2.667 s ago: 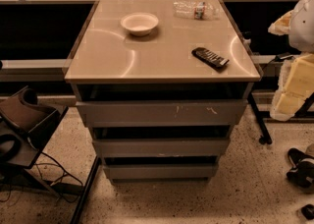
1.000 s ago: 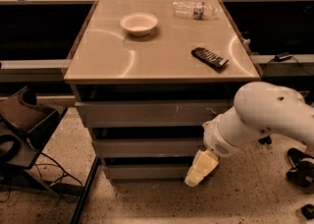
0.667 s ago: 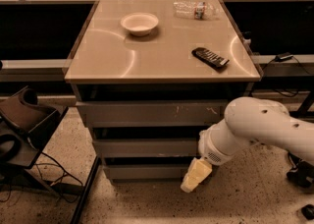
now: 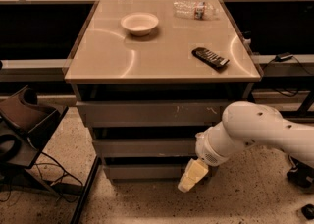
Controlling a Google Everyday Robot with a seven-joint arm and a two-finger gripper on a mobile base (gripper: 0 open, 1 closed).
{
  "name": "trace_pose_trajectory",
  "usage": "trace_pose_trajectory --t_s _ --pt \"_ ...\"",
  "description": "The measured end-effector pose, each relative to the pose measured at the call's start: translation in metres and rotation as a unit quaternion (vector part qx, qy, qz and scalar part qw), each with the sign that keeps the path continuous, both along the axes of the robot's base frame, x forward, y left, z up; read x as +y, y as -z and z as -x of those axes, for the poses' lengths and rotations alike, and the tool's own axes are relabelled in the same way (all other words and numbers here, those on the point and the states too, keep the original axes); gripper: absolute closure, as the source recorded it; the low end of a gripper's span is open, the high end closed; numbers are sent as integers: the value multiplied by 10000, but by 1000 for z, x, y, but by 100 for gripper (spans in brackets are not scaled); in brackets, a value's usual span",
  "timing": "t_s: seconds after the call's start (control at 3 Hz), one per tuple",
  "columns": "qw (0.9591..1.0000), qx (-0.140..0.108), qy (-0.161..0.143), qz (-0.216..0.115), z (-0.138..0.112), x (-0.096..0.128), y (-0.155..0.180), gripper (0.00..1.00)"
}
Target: Open middle drawer
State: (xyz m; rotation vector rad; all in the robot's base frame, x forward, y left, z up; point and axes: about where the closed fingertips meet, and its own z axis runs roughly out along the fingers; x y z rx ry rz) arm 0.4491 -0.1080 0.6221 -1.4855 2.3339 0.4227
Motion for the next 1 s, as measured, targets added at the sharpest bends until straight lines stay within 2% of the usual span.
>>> trace_pose_trajectory --t_s 0.33,0.67,1.0 --pt "9992 -263 -100 -268 -15 12 38 0" --pt "9938 -1008 49 -476 -59 23 50 0" --pt "9938 -1001 48 -479 -60 23 51 0"
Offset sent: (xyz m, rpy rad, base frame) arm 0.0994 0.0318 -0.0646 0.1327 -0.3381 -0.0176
